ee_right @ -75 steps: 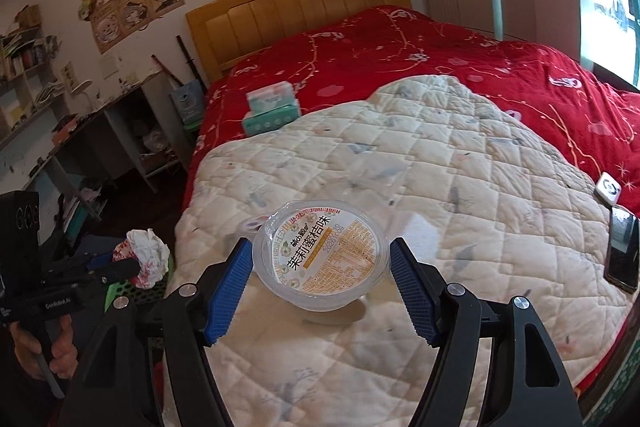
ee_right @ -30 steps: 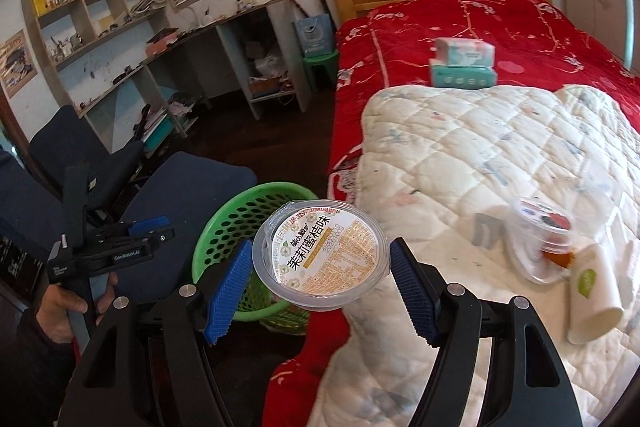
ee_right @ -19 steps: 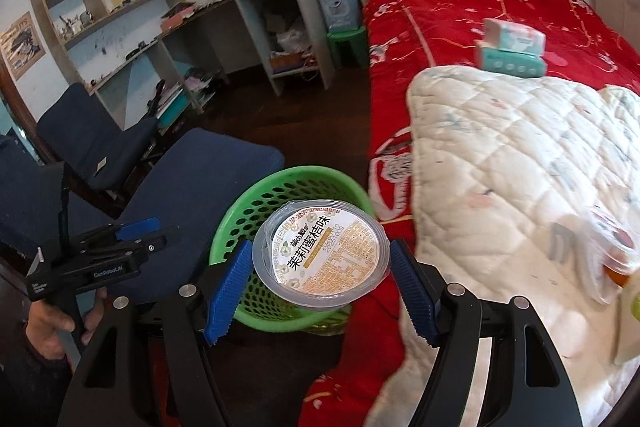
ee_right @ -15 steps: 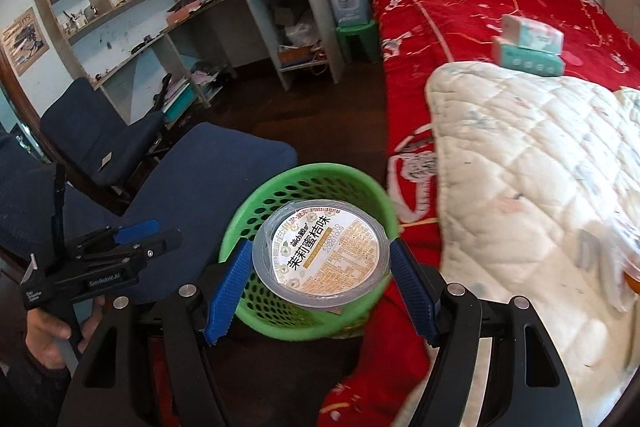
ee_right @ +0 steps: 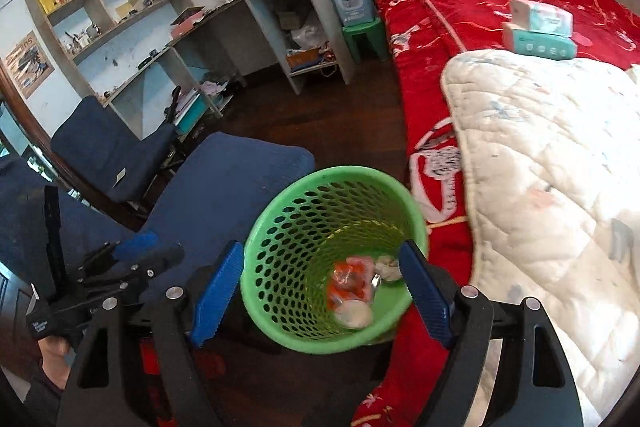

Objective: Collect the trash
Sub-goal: 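Drop the wrapper into the green wastebasket with the left tool while the right tool drops the jelly cup, then move both tools back to the remaining trash on the pad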

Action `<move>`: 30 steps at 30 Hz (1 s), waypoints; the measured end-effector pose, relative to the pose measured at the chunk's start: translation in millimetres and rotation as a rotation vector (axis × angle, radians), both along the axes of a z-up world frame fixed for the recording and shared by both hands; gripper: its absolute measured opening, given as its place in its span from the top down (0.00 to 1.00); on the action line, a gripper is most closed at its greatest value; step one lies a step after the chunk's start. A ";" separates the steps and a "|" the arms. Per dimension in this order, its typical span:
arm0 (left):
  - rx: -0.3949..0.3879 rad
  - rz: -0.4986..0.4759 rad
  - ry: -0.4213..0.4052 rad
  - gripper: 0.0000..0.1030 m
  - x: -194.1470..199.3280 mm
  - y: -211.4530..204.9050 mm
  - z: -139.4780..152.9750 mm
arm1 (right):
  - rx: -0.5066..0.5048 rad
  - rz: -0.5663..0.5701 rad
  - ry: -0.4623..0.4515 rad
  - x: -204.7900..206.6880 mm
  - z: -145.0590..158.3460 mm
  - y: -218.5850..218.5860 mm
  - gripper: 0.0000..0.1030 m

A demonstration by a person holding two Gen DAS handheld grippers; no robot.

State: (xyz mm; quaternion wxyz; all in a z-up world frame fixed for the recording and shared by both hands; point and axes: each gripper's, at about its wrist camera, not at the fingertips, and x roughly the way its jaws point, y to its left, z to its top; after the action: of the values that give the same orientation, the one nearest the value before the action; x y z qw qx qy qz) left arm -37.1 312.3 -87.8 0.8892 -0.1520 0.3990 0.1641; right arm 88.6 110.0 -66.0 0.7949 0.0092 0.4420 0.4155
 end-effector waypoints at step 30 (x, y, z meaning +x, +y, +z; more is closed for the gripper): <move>0.015 -0.333 -0.016 0.20 89.3 -144.6 24.0 | -0.132 -0.545 -0.024 47.4 7.3 -296.1 0.23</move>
State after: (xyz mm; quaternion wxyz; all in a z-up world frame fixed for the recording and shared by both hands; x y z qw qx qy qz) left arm 52.2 167.7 -63.8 0.9084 -0.0784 0.4103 0.0164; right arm 136.0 -186.1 -58.8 0.8814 0.0709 0.4400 0.1567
